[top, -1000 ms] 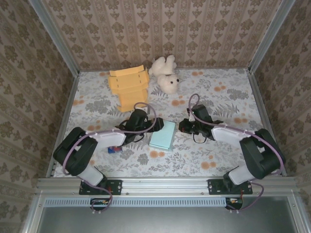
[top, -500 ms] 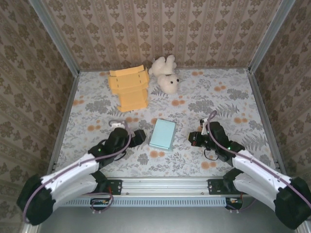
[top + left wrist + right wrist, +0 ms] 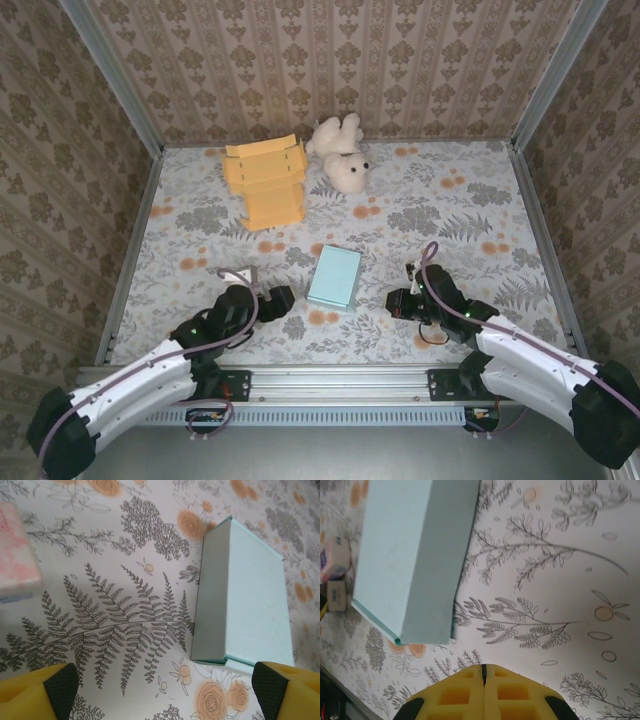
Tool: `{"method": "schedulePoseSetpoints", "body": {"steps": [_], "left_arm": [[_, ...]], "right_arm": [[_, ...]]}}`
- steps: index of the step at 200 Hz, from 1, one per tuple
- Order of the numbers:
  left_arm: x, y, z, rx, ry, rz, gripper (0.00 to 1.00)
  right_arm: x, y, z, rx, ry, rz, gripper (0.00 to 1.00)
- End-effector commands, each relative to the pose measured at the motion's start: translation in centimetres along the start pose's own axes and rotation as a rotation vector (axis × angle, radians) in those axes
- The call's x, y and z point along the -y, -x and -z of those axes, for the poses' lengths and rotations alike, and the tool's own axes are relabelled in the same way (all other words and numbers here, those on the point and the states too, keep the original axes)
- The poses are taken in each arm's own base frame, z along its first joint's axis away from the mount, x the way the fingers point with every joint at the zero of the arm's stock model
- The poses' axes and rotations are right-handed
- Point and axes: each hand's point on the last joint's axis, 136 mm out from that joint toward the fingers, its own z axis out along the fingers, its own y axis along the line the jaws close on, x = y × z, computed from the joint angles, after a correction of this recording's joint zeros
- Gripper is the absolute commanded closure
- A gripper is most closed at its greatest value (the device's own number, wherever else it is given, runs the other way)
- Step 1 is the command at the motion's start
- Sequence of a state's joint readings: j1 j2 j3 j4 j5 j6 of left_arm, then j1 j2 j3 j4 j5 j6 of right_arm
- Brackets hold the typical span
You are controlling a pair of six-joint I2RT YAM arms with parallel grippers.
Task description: Fold the paper box
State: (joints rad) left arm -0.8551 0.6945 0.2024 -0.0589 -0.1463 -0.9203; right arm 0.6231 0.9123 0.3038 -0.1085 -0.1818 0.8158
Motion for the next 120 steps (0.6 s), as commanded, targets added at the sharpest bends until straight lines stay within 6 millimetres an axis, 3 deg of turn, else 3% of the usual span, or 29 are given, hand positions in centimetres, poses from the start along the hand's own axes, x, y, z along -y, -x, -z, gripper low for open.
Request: {"method": "schedulePoseSetpoints", "body": {"steps": [1, 38, 84, 120], "left_arm": [[3.3, 1.2, -0.5, 0.001, -0.08, -0.011, 0.06], [6.1, 0.6, -3.2, -0.092, -0.088, -0.056, 0.07], [7.5, -0.4, -6.3, -0.165, -0.056, -0.093, 0.09], [6.3, -1.3, -7.4, -0.189, 0.008, -0.089, 0.09]], "right_arm": [[0.1, -0.7, -0.9, -0.026, -0.007, -0.027, 1.0], [-0.4, -0.8, -2.7, -0.068, 0.006, -0.017, 1.0], [-2.3, -1.3, -5.0, -0.14, 0.087, -0.05, 1.0], [-2.6, -2.4, -6.5, -0.192, 0.108, -0.067, 1.0]]}}
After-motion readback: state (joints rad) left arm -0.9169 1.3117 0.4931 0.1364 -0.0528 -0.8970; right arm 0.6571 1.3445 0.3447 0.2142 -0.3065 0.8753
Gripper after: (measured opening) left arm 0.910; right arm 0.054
